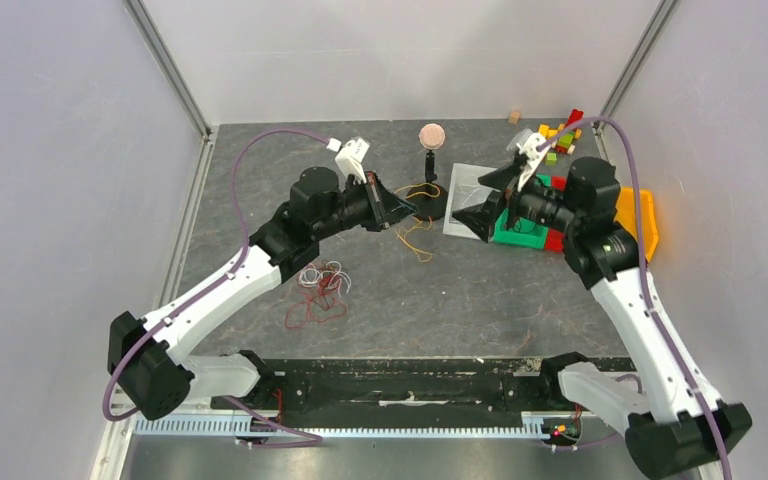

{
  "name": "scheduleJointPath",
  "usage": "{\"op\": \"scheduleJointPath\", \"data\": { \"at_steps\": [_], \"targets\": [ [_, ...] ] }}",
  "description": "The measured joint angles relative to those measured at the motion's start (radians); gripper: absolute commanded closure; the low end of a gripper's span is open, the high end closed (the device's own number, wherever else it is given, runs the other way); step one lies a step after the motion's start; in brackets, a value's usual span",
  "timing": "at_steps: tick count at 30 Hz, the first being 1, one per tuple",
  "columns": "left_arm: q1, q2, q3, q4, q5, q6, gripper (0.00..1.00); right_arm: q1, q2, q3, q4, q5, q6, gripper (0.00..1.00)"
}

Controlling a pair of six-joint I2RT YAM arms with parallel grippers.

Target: Untangle the cables

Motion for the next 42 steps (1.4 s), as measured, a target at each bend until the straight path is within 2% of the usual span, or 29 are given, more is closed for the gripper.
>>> {"op": "scheduleJointPath", "data": {
  "at_steps": [3, 5, 9, 12, 14, 15, 16, 17, 18, 25, 26, 27, 29, 30, 32, 35, 42],
  "targets": [
    [0.004, 0.020, 0.022, -0.057, -0.035, -0.058, 0.98, 0.040, -0.071, -0.013, -0.015, 0.038, -0.095, 0.02],
    [0.004, 0.033, 0.034, -0.089, -0.046, -0.096, 0.98, 0.113, -0.100, -0.019, -0.021, 0.043, -0.139, 0.03],
    [0.004, 0.048, 0.041, -0.112, -0.049, -0.164, 0.98, 0.243, -0.076, -0.019, -0.034, 0.049, -0.194, 0.09],
    [0.004, 0.047, 0.043, -0.109, -0.041, -0.204, 0.98, 0.288, -0.023, -0.027, -0.049, 0.056, -0.237, 0.20],
    [0.006, 0.047, 0.043, -0.107, -0.035, -0.225, 0.98, 0.309, 0.002, -0.051, -0.065, 0.071, -0.269, 0.51],
    [0.009, 0.047, 0.043, -0.106, -0.032, -0.235, 0.98, 0.318, 0.007, -0.066, -0.074, 0.083, -0.283, 0.73],
    [0.011, 0.047, 0.043, -0.105, -0.028, -0.246, 0.98, 0.324, 0.010, -0.075, -0.084, 0.093, -0.304, 0.90],
    [0.015, 0.047, 0.043, -0.101, -0.016, -0.258, 0.98, 0.332, 0.011, -0.081, -0.091, 0.111, -0.320, 1.00],
    [0.018, 0.047, 0.043, -0.095, -0.002, -0.271, 0.98, 0.338, 0.011, -0.084, -0.093, 0.131, -0.331, 1.00],
    [0.037, 0.033, 0.006, -0.030, 0.158, -0.314, 0.98, 0.351, -0.003, -0.086, -0.053, 0.400, -0.416, 1.00],
    [0.037, 0.029, -0.008, -0.027, 0.181, -0.318, 0.98, 0.351, -0.011, -0.086, -0.048, 0.425, -0.433, 0.98],
    [0.037, 0.027, -0.017, -0.027, 0.198, -0.322, 0.98, 0.351, -0.019, -0.086, -0.043, 0.442, -0.447, 0.83],
    [0.038, 0.027, -0.035, -0.028, 0.237, -0.336, 0.98, 0.354, -0.042, -0.086, -0.044, 0.460, -0.479, 0.40],
    [0.038, 0.027, -0.037, -0.028, 0.242, -0.338, 0.98, 0.354, -0.050, -0.085, -0.047, 0.465, -0.480, 0.22],
    [0.039, 0.027, -0.038, -0.025, 0.256, -0.344, 0.98, 0.352, -0.060, -0.074, -0.065, 0.469, -0.495, 0.09],
    [0.043, 0.027, -0.037, -0.015, 0.269, -0.349, 0.98, 0.350, -0.063, -0.060, -0.108, 0.433, -0.510, 0.02],
    [0.045, 0.045, -0.035, 0.003, 0.294, -0.350, 0.98, 0.350, -0.055, -0.047, -0.171, 0.301, -0.473, 0.02]
  ]
}}
